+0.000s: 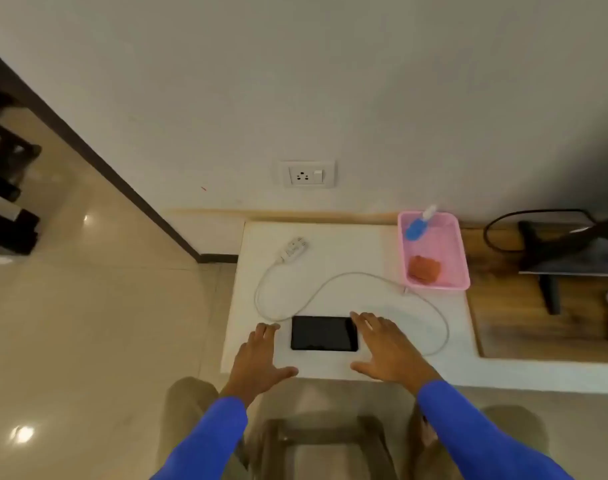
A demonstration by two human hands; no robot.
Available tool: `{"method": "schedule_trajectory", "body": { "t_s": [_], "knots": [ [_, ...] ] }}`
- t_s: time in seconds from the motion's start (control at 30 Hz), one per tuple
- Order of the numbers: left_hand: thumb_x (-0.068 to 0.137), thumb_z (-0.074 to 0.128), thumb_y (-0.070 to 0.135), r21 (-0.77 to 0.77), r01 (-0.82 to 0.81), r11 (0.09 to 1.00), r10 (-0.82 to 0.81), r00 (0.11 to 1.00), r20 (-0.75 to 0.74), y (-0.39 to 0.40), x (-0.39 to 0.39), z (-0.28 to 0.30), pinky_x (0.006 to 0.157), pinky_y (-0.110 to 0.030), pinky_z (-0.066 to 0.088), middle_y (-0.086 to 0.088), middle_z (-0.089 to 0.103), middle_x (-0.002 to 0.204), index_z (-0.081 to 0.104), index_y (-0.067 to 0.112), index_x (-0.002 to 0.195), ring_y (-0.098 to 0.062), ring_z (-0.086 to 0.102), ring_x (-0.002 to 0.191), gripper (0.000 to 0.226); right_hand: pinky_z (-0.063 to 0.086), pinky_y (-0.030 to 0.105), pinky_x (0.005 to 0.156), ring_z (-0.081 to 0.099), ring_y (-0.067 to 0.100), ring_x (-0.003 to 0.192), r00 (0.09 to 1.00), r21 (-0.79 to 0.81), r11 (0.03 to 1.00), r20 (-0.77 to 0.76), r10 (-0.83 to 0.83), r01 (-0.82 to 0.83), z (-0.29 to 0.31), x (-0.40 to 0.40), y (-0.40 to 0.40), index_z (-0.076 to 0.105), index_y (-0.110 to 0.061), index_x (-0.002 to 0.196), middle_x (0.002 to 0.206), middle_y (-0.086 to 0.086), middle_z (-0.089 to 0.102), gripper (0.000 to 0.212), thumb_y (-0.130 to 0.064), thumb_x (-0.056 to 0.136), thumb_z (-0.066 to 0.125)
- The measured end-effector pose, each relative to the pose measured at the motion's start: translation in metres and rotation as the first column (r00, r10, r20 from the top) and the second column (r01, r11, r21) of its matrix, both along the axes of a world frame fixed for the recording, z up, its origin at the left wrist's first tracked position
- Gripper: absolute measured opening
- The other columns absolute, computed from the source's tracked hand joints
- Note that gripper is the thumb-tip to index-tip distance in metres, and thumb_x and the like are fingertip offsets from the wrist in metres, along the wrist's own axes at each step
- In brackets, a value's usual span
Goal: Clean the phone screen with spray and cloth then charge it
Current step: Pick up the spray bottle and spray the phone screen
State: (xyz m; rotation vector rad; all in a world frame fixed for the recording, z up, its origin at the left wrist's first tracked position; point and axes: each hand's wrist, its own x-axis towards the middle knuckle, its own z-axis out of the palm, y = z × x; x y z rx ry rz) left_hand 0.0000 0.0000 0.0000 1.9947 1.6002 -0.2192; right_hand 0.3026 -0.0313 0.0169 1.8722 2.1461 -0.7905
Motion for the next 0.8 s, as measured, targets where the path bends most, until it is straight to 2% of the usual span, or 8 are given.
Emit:
{"method": "schedule_trajectory", "body": {
  "t_s": [0.13, 0.23, 0.3, 0.4, 0.53, 0.7, 0.8],
  "knots": [
    [0.064, 0.080, 0.078, 0.049, 0.011, 0.999, -0.014, 0.998, 0.057, 0.023, 0.002, -0.022, 0.098, -0.034, 0.050, 0.004, 0.039, 0.144, 0.034, 0.025, 0.153, -0.018, 0.054, 0.121, 0.113, 0.039, 0.042, 0.112, 0.043, 0.029, 0.131, 1.000, 0.029, 0.999, 0.007, 0.028, -0.028, -0.026, -0.015, 0.009, 0.017, -0.021, 0.161, 0.155, 0.004, 0.033, 0.106, -0.063, 0.075, 0.062],
    [0.057, 0.077, 0.086, 0.081, 0.059, 0.995, -0.071, 0.987, 0.142, 0.035, -0.003, -0.036, 0.098, -0.034, 0.050, 0.008, 0.042, 0.137, 0.038, 0.033, 0.151, -0.016, 0.053, 0.116, 0.115, 0.043, 0.041, 0.096, 0.045, 0.027, 0.119, 0.998, 0.120, 0.991, 0.022, 0.056, -0.058, -0.040, -0.019, 0.024, 0.038, -0.023, 0.149, 0.140, 0.001, 0.042, 0.093, -0.061, 0.068, 0.059],
    [0.058, 0.070, 0.091, 0.121, 0.098, 0.988, -0.118, 0.978, 0.174, 0.037, -0.009, -0.043, 0.100, -0.034, 0.048, 0.008, 0.043, 0.135, 0.039, 0.039, 0.152, -0.015, 0.051, 0.117, 0.111, 0.043, 0.038, 0.087, 0.047, 0.025, 0.110, 0.999, 0.160, 0.986, 0.019, 0.048, -0.050, -0.044, -0.020, 0.030, 0.048, -0.025, 0.138, 0.129, -0.001, 0.046, 0.084, -0.059, 0.062, 0.059],
    [0.067, 0.065, 0.091, 0.175, 0.111, 0.978, -0.143, 0.972, 0.185, 0.031, -0.014, -0.053, 0.100, -0.033, 0.043, 0.007, 0.042, 0.137, 0.041, 0.044, 0.153, -0.015, 0.049, 0.119, 0.101, 0.043, 0.035, 0.085, 0.047, 0.022, 0.106, 1.000, 0.185, 0.983, -0.002, -0.008, 0.008, -0.047, -0.026, 0.026, 0.050, -0.025, 0.134, 0.125, -0.003, 0.048, 0.080, -0.056, 0.061, 0.061],
    [0.066, 0.076, 0.081, 0.159, 0.090, 0.983, -0.126, 0.963, 0.236, 0.040, -0.007, -0.052, 0.100, -0.038, 0.049, 0.011, 0.048, 0.135, 0.044, 0.046, 0.149, -0.013, 0.051, 0.119, 0.095, 0.043, 0.032, 0.085, 0.047, 0.020, 0.106, 0.995, 0.202, 0.976, -0.077, -0.065, 0.079, -0.047, -0.027, 0.022, 0.050, -0.027, 0.137, 0.129, -0.005, 0.047, 0.080, -0.052, 0.063, 0.065],
    [0.070, 0.088, 0.057, 0.119, 0.021, 0.993, -0.066, 0.920, 0.387, 0.035, -0.003, -0.052, 0.083, -0.029, 0.056, 0.021, 0.066, 0.107, 0.039, 0.053, 0.140, -0.003, 0.061, 0.094, 0.086, 0.056, 0.037, 0.087, 0.050, 0.020, 0.113, 0.971, 0.234, 0.956, -0.201, -0.128, 0.174, -0.046, -0.024, 0.012, 0.049, -0.023, 0.141, 0.138, -0.004, 0.043, 0.076, -0.036, 0.071, 0.076],
    [0.073, 0.091, 0.034, 0.052, -0.012, 0.999, -0.017, 0.849, 0.528, 0.033, -0.003, -0.050, 0.077, -0.024, 0.059, 0.015, 0.069, 0.096, 0.038, 0.055, 0.138, -0.006, 0.069, 0.081, 0.086, 0.056, 0.038, 0.089, 0.051, 0.022, 0.117, 0.967, 0.274, 0.942, -0.213, -0.137, 0.194, -0.042, -0.028, 0.008, 0.048, -0.021, 0.144, 0.144, -0.003, 0.043, 0.077, -0.035, 0.074, 0.077]
  ]
}}
